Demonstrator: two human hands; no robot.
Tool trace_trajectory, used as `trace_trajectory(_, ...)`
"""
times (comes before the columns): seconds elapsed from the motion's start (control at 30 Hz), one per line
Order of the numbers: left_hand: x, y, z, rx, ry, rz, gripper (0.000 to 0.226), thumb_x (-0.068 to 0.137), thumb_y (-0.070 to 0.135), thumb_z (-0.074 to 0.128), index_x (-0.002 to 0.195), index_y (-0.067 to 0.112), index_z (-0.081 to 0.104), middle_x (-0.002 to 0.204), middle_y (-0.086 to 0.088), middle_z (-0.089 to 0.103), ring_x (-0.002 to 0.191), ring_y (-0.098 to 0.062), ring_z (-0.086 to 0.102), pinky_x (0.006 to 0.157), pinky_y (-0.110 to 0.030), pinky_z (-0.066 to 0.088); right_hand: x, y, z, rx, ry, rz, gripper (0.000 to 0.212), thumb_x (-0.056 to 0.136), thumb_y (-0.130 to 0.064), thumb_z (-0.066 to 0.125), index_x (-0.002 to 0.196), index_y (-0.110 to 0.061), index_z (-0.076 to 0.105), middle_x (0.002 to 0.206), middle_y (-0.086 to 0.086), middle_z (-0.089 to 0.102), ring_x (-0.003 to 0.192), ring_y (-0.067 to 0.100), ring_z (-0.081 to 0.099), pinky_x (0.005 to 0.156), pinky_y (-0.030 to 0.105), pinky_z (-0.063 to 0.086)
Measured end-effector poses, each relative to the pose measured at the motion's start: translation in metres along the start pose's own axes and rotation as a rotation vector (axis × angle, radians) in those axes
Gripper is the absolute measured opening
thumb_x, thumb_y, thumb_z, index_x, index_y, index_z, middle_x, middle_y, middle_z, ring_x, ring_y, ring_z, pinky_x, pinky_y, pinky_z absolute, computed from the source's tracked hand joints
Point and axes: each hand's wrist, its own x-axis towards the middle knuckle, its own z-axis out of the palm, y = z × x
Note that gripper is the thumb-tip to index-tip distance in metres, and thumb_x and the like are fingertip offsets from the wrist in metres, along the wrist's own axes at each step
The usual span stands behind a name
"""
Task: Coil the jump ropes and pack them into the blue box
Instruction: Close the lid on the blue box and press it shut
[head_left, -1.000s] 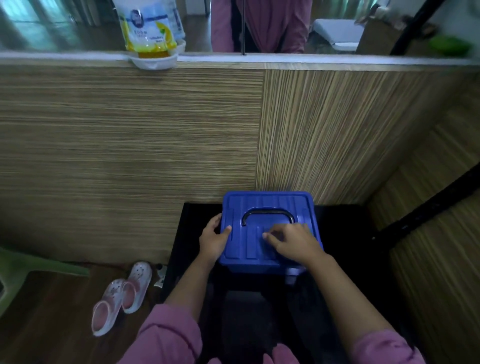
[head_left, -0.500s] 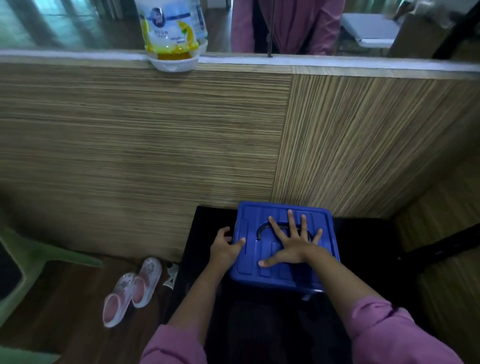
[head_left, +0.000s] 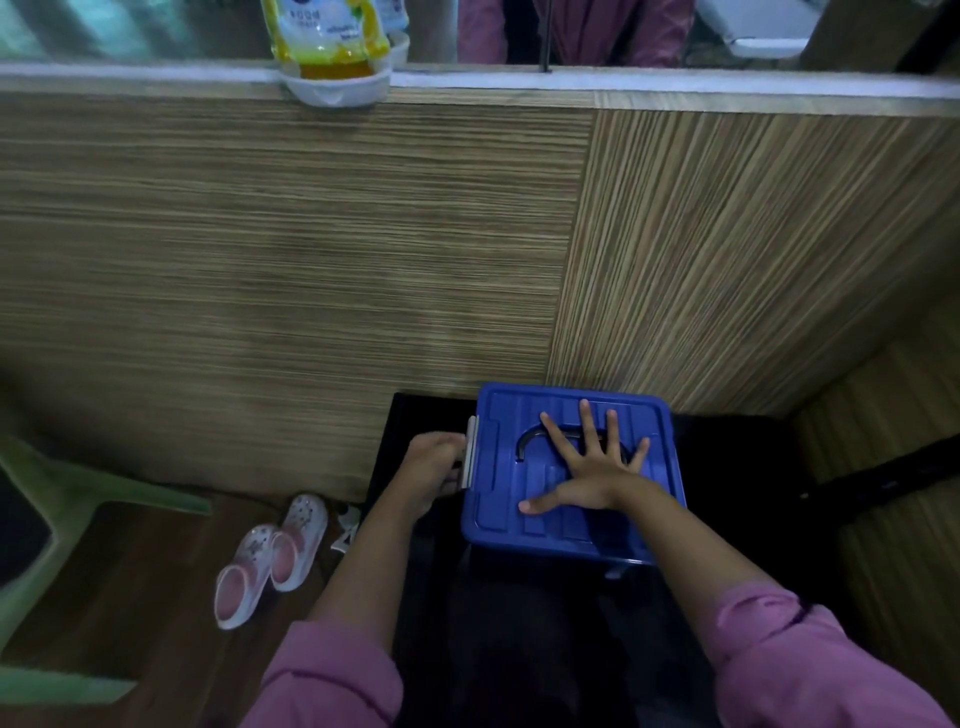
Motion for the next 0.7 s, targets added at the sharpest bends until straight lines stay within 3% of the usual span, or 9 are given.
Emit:
trace_trajectory(0.07, 0.000, 0.000, -0.001, 0.006, -0.058, -0.038, 0.021, 0.096, 0.016, 0.056, 0.113, 0.011, 0.066, 0.089, -0.007, 0.069, 0.075, -0.018, 0.062, 0.064, -0.032, 0.051, 0.000, 0.000, 0.001, 0.000, 0.008, 0.001, 0.128, 0.047, -0.088, 0.060, 0.135, -0.057, -0.028, 0.136, -0.004, -0.054, 0.126, 0.032, -0.049, 0.100, 0.071, -0.022)
trace_trajectory(0.2, 0.000, -0.003, -0.006, -0.090, -0.142, -0.119, 0.028, 0.094, 0.017, 0.059, 0.121, 0.011, 0.063, 0.112, -0.013, 0.067, 0.101, -0.025, 0.063, 0.069, -0.037, 0.053, 0.000, 0.002, 0.002, 0.005, 0.020, 0.000, 0.128, 0.046, -0.088, 0.060, 0.134, -0.057, -0.027, 0.138, -0.003, -0.053, 0.127, 0.032, -0.049, 0.100, 0.071, -0.022)
trace_trajectory(0.3, 0.002, -0.004, -0.009, -0.141, -0.190, -0.200, 0.027, 0.094, 0.017, 0.060, 0.118, 0.006, 0.062, 0.112, -0.015, 0.065, 0.102, -0.024, 0.062, 0.072, -0.036, 0.053, 0.001, 0.002, 0.003, 0.006, 0.028, -0.003, 0.128, 0.046, -0.088, 0.060, 0.135, -0.057, -0.027, 0.139, -0.003, -0.053, 0.127, 0.032, -0.048, 0.100, 0.071, -0.022)
trace_trajectory(0.4, 0.006, -0.002, -0.005, -0.055, -0.130, -0.207, 0.037, 0.085, 0.015, 0.071, 0.118, 0.002, 0.061, 0.118, -0.016, 0.063, 0.107, -0.026, 0.061, 0.075, -0.036, 0.053, 0.002, 0.003, 0.003, 0.012, 0.030, -0.004, 0.128, 0.045, -0.088, 0.061, 0.134, -0.057, -0.027, 0.139, -0.004, -0.053, 0.127, 0.031, -0.049, 0.100, 0.071, -0.022)
trace_trajectory(0.5, 0.007, -0.002, -0.002, -0.022, -0.028, -0.157, 0.038, 0.076, 0.011, 0.079, 0.108, -0.001, 0.065, 0.106, -0.016, 0.069, 0.096, -0.027, 0.066, 0.071, -0.036, 0.055, 0.003, 0.004, 0.004, 0.012, 0.033, -0.005, 0.128, 0.046, -0.087, 0.061, 0.135, -0.057, -0.026, 0.139, -0.004, -0.053, 0.127, 0.031, -0.049, 0.100, 0.071, -0.022)
trace_trajectory(0.57, 0.008, -0.004, -0.002, -0.040, -0.003, -0.098, 0.037, 0.074, 0.012, 0.081, 0.105, -0.002, 0.068, 0.100, -0.016, 0.071, 0.093, -0.028, 0.068, 0.079, -0.040, 0.057, 0.004, 0.004, 0.004, 0.015, 0.039, -0.009, 0.128, 0.046, -0.087, 0.061, 0.135, -0.057, -0.026, 0.139, -0.004, -0.052, 0.127, 0.031, -0.049, 0.100, 0.071, -0.023)
trace_trajectory(0.63, 0.006, -0.007, 0.003, 0.038, 0.056, 0.010, 0.039, 0.075, 0.015, 0.081, 0.110, 0.005, 0.068, 0.102, -0.013, 0.071, 0.095, -0.028, 0.068, 0.087, -0.043, 0.056, 0.006, 0.005, 0.005, 0.022, 0.056, -0.011, 0.128, 0.046, -0.087, 0.061, 0.136, -0.057, -0.025, 0.139, -0.005, -0.052, 0.127, 0.030, -0.048, 0.100, 0.070, -0.023)
trace_trajectory(0.7, -0.003, -0.010, 0.017, 0.236, 0.183, 0.220, 0.040, 0.083, 0.013, 0.072, 0.121, 0.015, 0.061, 0.112, -0.008, 0.067, 0.102, -0.023, 0.064, 0.087, -0.034, 0.052, 0.007, 0.007, 0.007, 0.030, 0.091, -0.020, 0.128, 0.044, -0.088, 0.060, 0.136, -0.058, -0.024, 0.139, -0.006, -0.051, 0.128, 0.029, -0.048, 0.100, 0.069, -0.025)
